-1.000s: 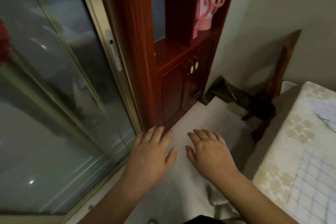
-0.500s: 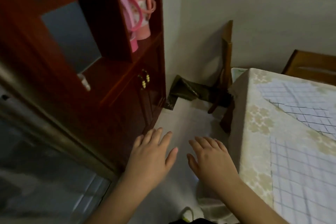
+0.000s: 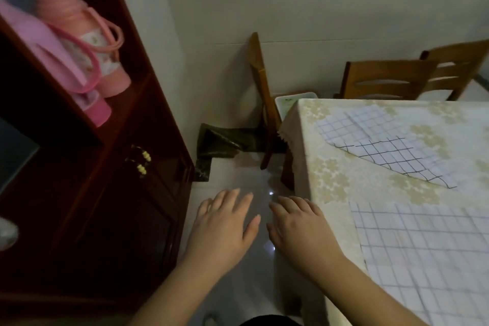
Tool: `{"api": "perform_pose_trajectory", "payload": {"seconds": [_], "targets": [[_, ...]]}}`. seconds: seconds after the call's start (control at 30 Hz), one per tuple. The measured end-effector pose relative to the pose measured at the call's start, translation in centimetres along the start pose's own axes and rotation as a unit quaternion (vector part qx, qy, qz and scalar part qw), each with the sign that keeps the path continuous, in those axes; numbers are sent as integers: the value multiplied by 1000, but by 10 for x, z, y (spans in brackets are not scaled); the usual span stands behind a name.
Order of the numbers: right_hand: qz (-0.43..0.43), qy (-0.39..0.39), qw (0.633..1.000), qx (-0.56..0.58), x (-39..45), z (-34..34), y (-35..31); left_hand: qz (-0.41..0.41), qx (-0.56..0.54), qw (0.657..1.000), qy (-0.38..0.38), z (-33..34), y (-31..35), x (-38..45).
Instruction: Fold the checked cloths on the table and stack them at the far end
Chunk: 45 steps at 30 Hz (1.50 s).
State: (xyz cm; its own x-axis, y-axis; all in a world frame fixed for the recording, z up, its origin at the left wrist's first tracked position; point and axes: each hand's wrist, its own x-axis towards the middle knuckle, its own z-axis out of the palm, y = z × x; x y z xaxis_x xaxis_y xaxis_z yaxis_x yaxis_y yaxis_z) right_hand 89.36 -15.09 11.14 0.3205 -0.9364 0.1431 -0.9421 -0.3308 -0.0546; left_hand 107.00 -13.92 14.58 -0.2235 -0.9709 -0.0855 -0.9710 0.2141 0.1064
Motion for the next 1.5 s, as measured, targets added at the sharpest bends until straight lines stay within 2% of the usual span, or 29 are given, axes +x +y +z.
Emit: {"api": "perform_pose_trajectory", "payload": {"seconds": [0.2,0.3,0.53,0.73,0.93,1.13,1.33,1.5], "targets": [[88,-9,996,-20,35,-1,20,75,2,997,9,10,-8,69],[151,-30,988,-21,57,1,22,137,21,990,9,13,-20,101],[295,-37,954,-37,93,-4,25,259,31,965,21,-1,-42,178],[407,-58,910,-52,80,-4,33,361,10,932,-5,4,-13,224],[516,-72,853,-15,48,-5,54,467,1,884,-26,20,55,248],[572,-72,816,33,12,8,100,555,78,822,-101,50,126,272],[640,-67,763,61,-14,19,147,628,105,762,-115,70,197,286],[669,-54,738,70,-34,51,168,689,113,706,-120,116,259,291]]}}
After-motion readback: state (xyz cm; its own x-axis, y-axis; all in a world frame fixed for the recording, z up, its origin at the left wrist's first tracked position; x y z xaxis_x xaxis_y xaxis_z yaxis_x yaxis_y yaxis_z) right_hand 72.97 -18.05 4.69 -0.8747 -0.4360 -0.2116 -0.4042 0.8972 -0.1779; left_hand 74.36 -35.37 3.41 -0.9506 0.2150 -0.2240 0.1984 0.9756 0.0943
